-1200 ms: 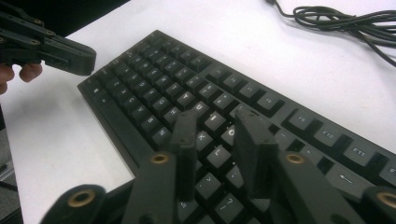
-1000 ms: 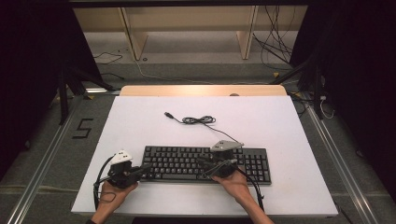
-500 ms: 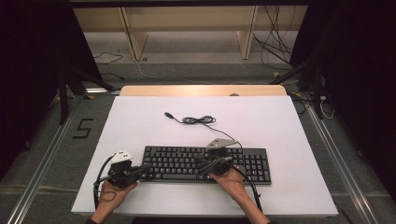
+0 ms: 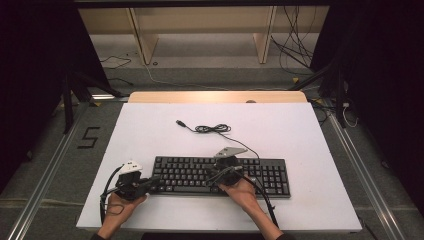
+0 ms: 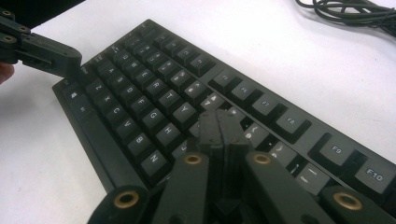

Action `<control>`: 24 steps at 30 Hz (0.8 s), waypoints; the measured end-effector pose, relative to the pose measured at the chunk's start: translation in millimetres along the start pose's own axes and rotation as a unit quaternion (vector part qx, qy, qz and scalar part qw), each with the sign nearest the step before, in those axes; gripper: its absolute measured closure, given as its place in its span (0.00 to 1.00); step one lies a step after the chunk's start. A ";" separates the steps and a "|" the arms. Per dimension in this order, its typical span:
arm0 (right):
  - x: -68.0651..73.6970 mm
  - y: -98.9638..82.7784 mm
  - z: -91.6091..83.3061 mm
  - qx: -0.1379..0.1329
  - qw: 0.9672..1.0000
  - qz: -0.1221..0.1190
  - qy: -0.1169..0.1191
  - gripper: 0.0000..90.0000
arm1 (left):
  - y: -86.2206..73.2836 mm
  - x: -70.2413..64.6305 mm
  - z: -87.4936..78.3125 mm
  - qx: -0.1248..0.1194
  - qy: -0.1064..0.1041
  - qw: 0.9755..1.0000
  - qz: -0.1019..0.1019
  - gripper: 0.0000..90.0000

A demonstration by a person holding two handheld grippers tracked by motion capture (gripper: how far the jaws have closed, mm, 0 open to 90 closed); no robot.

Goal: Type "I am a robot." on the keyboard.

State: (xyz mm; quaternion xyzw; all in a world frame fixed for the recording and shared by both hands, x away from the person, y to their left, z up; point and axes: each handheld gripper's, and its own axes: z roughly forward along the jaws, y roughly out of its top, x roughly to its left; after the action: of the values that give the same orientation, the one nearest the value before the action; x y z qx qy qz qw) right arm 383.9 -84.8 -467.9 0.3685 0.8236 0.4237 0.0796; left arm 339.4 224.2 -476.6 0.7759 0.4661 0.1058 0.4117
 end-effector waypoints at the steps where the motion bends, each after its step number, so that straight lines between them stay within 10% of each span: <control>1: 0.2 0.2 1.1 0.001 1.000 0.000 -0.001 1.00 | -0.1 0.3 0.1 0.003 0.000 1.000 0.002 0.99; 24: -1.2 -0.1 14.7 0.022 1.000 0.002 -0.013 1.00 | -1.3 2.1 3.7 0.018 0.002 1.000 0.000 0.99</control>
State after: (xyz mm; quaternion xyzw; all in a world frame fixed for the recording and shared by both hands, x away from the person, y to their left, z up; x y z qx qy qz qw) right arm 391.2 -76.3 -477.4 0.3773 0.8309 0.4007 0.0819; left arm 341.7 224.3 -480.4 0.7832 0.4687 0.0993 0.3963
